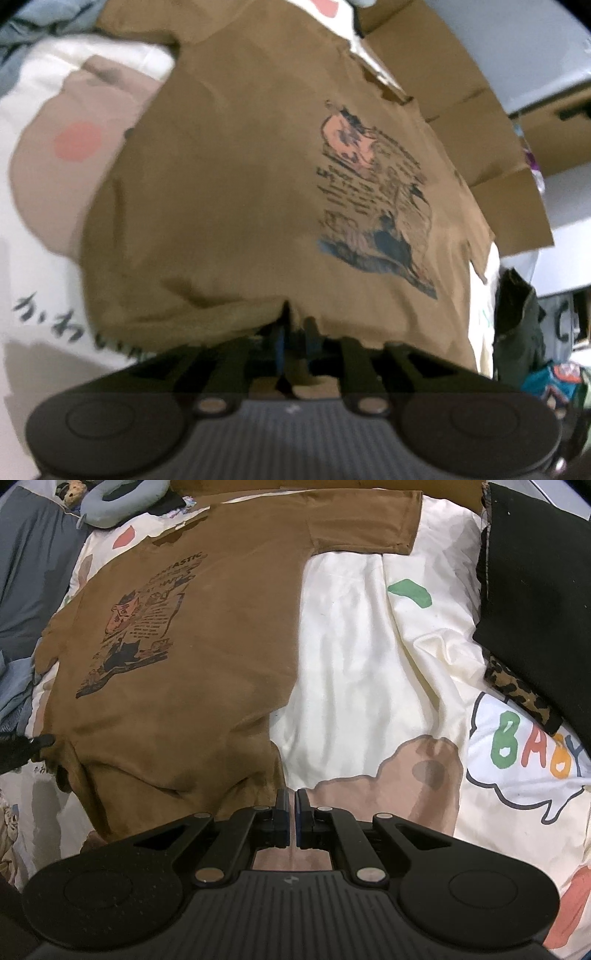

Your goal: Fold clothes

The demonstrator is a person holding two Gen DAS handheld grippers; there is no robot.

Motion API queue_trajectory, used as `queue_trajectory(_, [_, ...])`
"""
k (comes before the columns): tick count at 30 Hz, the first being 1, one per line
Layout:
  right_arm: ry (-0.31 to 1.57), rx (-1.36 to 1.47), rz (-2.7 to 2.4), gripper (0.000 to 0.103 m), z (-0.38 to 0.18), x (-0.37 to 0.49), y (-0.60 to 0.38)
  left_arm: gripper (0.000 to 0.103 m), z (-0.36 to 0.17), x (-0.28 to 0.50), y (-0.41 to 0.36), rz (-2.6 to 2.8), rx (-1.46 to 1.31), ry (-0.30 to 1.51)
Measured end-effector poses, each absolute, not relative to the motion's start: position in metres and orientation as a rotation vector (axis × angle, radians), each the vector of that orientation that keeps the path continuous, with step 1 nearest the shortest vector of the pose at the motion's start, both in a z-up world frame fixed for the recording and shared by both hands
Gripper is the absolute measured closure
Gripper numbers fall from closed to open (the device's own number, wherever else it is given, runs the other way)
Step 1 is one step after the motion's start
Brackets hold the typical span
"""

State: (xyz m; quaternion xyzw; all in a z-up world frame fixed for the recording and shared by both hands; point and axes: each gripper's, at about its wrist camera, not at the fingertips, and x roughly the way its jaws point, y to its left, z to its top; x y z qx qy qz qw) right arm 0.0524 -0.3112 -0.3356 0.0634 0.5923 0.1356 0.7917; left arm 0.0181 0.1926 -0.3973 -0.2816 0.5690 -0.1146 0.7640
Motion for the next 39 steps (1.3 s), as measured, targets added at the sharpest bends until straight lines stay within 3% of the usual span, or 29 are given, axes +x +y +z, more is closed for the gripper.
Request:
queue_trajectory(2, [1.277, 0.132, 0.290, 0.102, -0.336, 0.053, -0.311, 0.079, -0.403, 0.028, 0.193, -0.241, -0.649, 1.235])
queue_trajectory(9, [1.278, 0.121, 0.289, 0.095, -0.335, 0.052, -0.309, 0.079, -0.387, 0.036, 0.202, -0.255, -0.687, 1.182])
queue_trajectory(18, [1.269, 0.125, 0.293, 0.095, -0.335, 0.053, -0.304, 0.079, -0.357, 0.013, 0.209, -0.254, -0.591, 1.160])
queue_trajectory(19, [1.268, 0.126, 0.294, 0.094, -0.336, 0.053, -0.304, 0.078, -0.356, 0.011, 0.205, -0.258, -0.571, 1.169])
queue_trajectory(23, [1.268, 0.128, 0.295, 0.093, -0.337, 0.052, -0.303, 0.053, -0.362, 0.008, 0.184, -0.253, -0.508, 1.217])
queue_trajectory(28, [1.267, 0.135, 0.286, 0.089, -0.340, 0.049, -0.307, 0.045, -0.377, 0.010, 0.174, -0.240, -0.587, 1.246])
queue_trajectory(39, [1.280, 0.139, 0.255, 0.089, -0.349, 0.047, -0.324, 0.043, -0.396, -0.006, 0.196, -0.125, -0.915, 1.149])
